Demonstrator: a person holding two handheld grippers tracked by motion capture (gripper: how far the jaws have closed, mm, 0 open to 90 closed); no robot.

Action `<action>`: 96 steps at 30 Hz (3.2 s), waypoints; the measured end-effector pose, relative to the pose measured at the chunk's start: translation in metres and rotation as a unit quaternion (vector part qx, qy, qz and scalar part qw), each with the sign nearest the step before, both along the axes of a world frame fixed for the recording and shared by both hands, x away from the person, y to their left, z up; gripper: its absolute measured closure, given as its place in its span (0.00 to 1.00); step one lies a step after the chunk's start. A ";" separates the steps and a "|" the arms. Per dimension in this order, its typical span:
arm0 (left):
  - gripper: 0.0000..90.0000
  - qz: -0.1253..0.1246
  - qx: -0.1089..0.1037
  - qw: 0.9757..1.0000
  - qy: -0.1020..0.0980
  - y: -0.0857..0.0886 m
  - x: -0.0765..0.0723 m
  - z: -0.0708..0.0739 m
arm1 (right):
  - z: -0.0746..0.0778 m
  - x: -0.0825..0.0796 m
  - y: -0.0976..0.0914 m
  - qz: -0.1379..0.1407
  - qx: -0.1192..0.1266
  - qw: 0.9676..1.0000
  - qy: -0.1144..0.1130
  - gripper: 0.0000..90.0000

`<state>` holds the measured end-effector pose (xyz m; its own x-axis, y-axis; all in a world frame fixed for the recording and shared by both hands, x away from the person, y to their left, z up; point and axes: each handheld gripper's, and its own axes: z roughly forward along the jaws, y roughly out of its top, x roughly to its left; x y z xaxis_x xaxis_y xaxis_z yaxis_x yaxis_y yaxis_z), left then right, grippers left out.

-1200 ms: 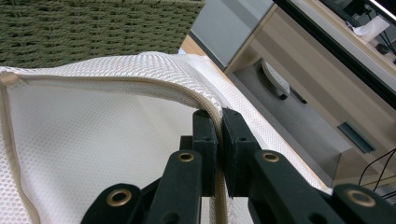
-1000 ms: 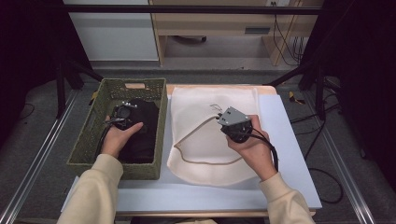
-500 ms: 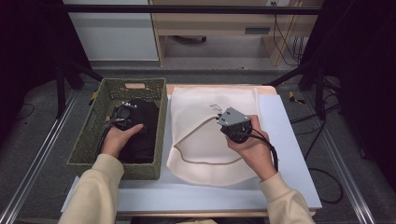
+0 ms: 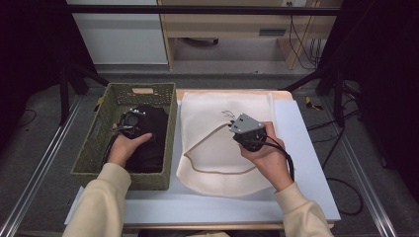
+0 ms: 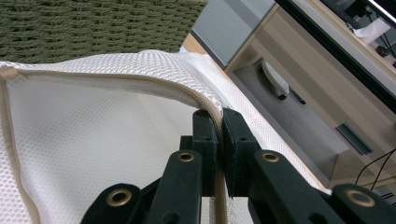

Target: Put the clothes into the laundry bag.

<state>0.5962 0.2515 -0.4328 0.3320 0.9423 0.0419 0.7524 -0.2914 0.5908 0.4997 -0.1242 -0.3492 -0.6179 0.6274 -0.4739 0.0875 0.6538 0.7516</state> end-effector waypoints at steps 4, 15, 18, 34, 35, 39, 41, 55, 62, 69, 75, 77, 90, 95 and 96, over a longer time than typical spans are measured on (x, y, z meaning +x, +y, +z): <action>0.00 0.002 0.002 1.000 0.000 0.000 0.000 -0.001 | 0.001 0.000 0.000 -0.001 0.000 1.000 0.000 0.95; 0.00 0.008 0.003 1.000 0.002 0.000 -0.001 -0.002 | 0.003 -0.002 0.001 0.002 0.000 1.000 0.000 0.95; 0.00 0.009 0.002 1.000 0.002 0.000 0.000 -0.003 | 0.003 -0.001 0.000 0.002 0.000 1.000 -0.001 0.95; 0.00 0.024 -0.006 1.000 0.009 0.003 0.002 -0.007 | 0.001 -0.001 0.002 0.005 -0.003 1.000 0.002 0.95; 0.00 0.024 -0.006 1.000 0.009 0.003 0.002 -0.007 | 0.001 -0.001 0.002 0.005 -0.003 1.000 0.002 0.95; 0.00 0.024 -0.006 1.000 0.010 0.003 0.002 -0.007 | 0.001 -0.001 0.002 0.005 -0.002 1.000 0.002 0.95; 0.00 0.023 -0.004 1.000 0.011 0.003 0.002 -0.007 | 0.001 -0.001 0.001 0.005 -0.002 1.000 0.002 0.95; 0.00 0.028 -0.009 0.999 0.015 0.003 0.001 -0.008 | 0.001 -0.002 0.002 0.008 -0.004 1.000 0.004 0.95; 0.00 0.040 -0.018 0.999 0.022 0.004 0.001 -0.010 | 0.001 -0.002 0.004 0.010 -0.006 1.000 0.003 0.96; 0.00 0.047 -0.017 0.998 0.026 0.003 0.002 -0.014 | 0.001 -0.002 0.003 0.008 -0.004 1.000 0.004 0.96; 0.00 0.046 -0.017 0.998 0.030 0.004 0.003 -0.014 | 0.001 -0.001 0.002 0.009 -0.003 1.000 0.005 0.96; 0.03 0.044 -0.012 0.998 0.035 0.003 0.003 -0.015 | 0.001 -0.001 0.002 0.009 -0.002 1.000 0.005 0.96; 0.43 0.010 0.038 0.998 0.048 -0.002 0.007 -0.006 | 0.002 -0.001 0.002 0.008 -0.004 1.000 0.003 0.96; 0.53 0.003 0.043 0.998 0.053 0.000 0.009 -0.001 | 0.002 -0.002 0.002 0.009 -0.005 1.000 0.003 0.96; 0.55 0.004 0.041 0.998 0.052 0.000 0.009 -0.001 | 0.002 -0.002 0.002 0.008 -0.006 1.000 0.003 0.96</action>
<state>0.6049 0.2514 -0.4336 0.3313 0.9397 0.0844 0.8105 -0.3293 0.4845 0.4977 -0.1221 -0.3474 -0.6309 0.6111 -0.4780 0.0806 0.6644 0.7430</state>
